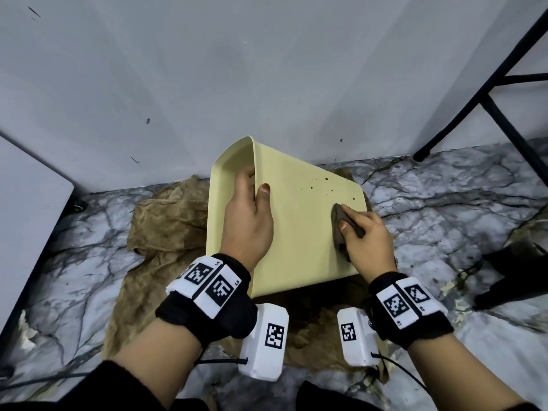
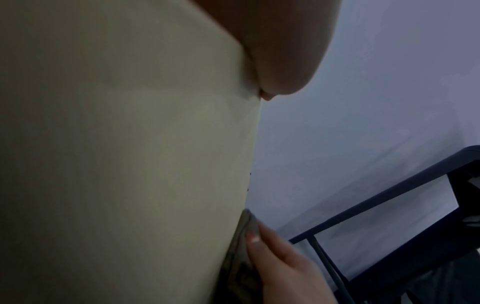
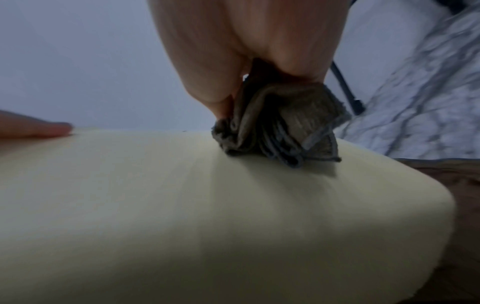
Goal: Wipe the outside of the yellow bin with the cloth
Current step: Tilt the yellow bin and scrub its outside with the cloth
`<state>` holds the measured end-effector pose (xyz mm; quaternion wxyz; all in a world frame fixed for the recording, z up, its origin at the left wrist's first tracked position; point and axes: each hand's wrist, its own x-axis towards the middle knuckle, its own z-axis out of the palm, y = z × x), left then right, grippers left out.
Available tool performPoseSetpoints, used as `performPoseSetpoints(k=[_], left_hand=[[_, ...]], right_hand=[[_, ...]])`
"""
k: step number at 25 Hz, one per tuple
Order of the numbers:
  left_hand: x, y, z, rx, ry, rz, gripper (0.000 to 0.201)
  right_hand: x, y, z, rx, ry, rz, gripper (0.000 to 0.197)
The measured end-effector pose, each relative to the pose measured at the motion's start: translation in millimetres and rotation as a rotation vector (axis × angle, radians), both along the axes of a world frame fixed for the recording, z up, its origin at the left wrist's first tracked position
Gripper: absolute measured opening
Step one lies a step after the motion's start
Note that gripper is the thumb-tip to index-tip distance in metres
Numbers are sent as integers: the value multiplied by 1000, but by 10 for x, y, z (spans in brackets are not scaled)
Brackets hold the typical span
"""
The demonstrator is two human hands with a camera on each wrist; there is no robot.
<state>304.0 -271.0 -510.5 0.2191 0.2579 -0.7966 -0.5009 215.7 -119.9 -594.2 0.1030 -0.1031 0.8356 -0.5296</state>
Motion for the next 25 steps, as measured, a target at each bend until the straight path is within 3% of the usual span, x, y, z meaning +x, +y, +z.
performPoseSetpoints(k=[6, 8, 13, 19, 25], left_hand=[[-4, 93, 19, -69, 61, -24, 26], [11, 112, -24, -102, 59, -28, 27], [-15, 113, -64, -113, 50, -34, 26], [17, 34, -99, -69, 27, -19, 26], [22, 17, -96, -42, 21, 1, 25]], right_hand=[[335, -351, 493, -130, 353, 115, 35], [364, -440, 580, -132, 393, 151, 36], [65, -368, 418, -198, 182, 26, 32], [-380, 54, -111, 16, -91, -150, 32], [-440, 192, -221, 157, -130, -160, 34]])
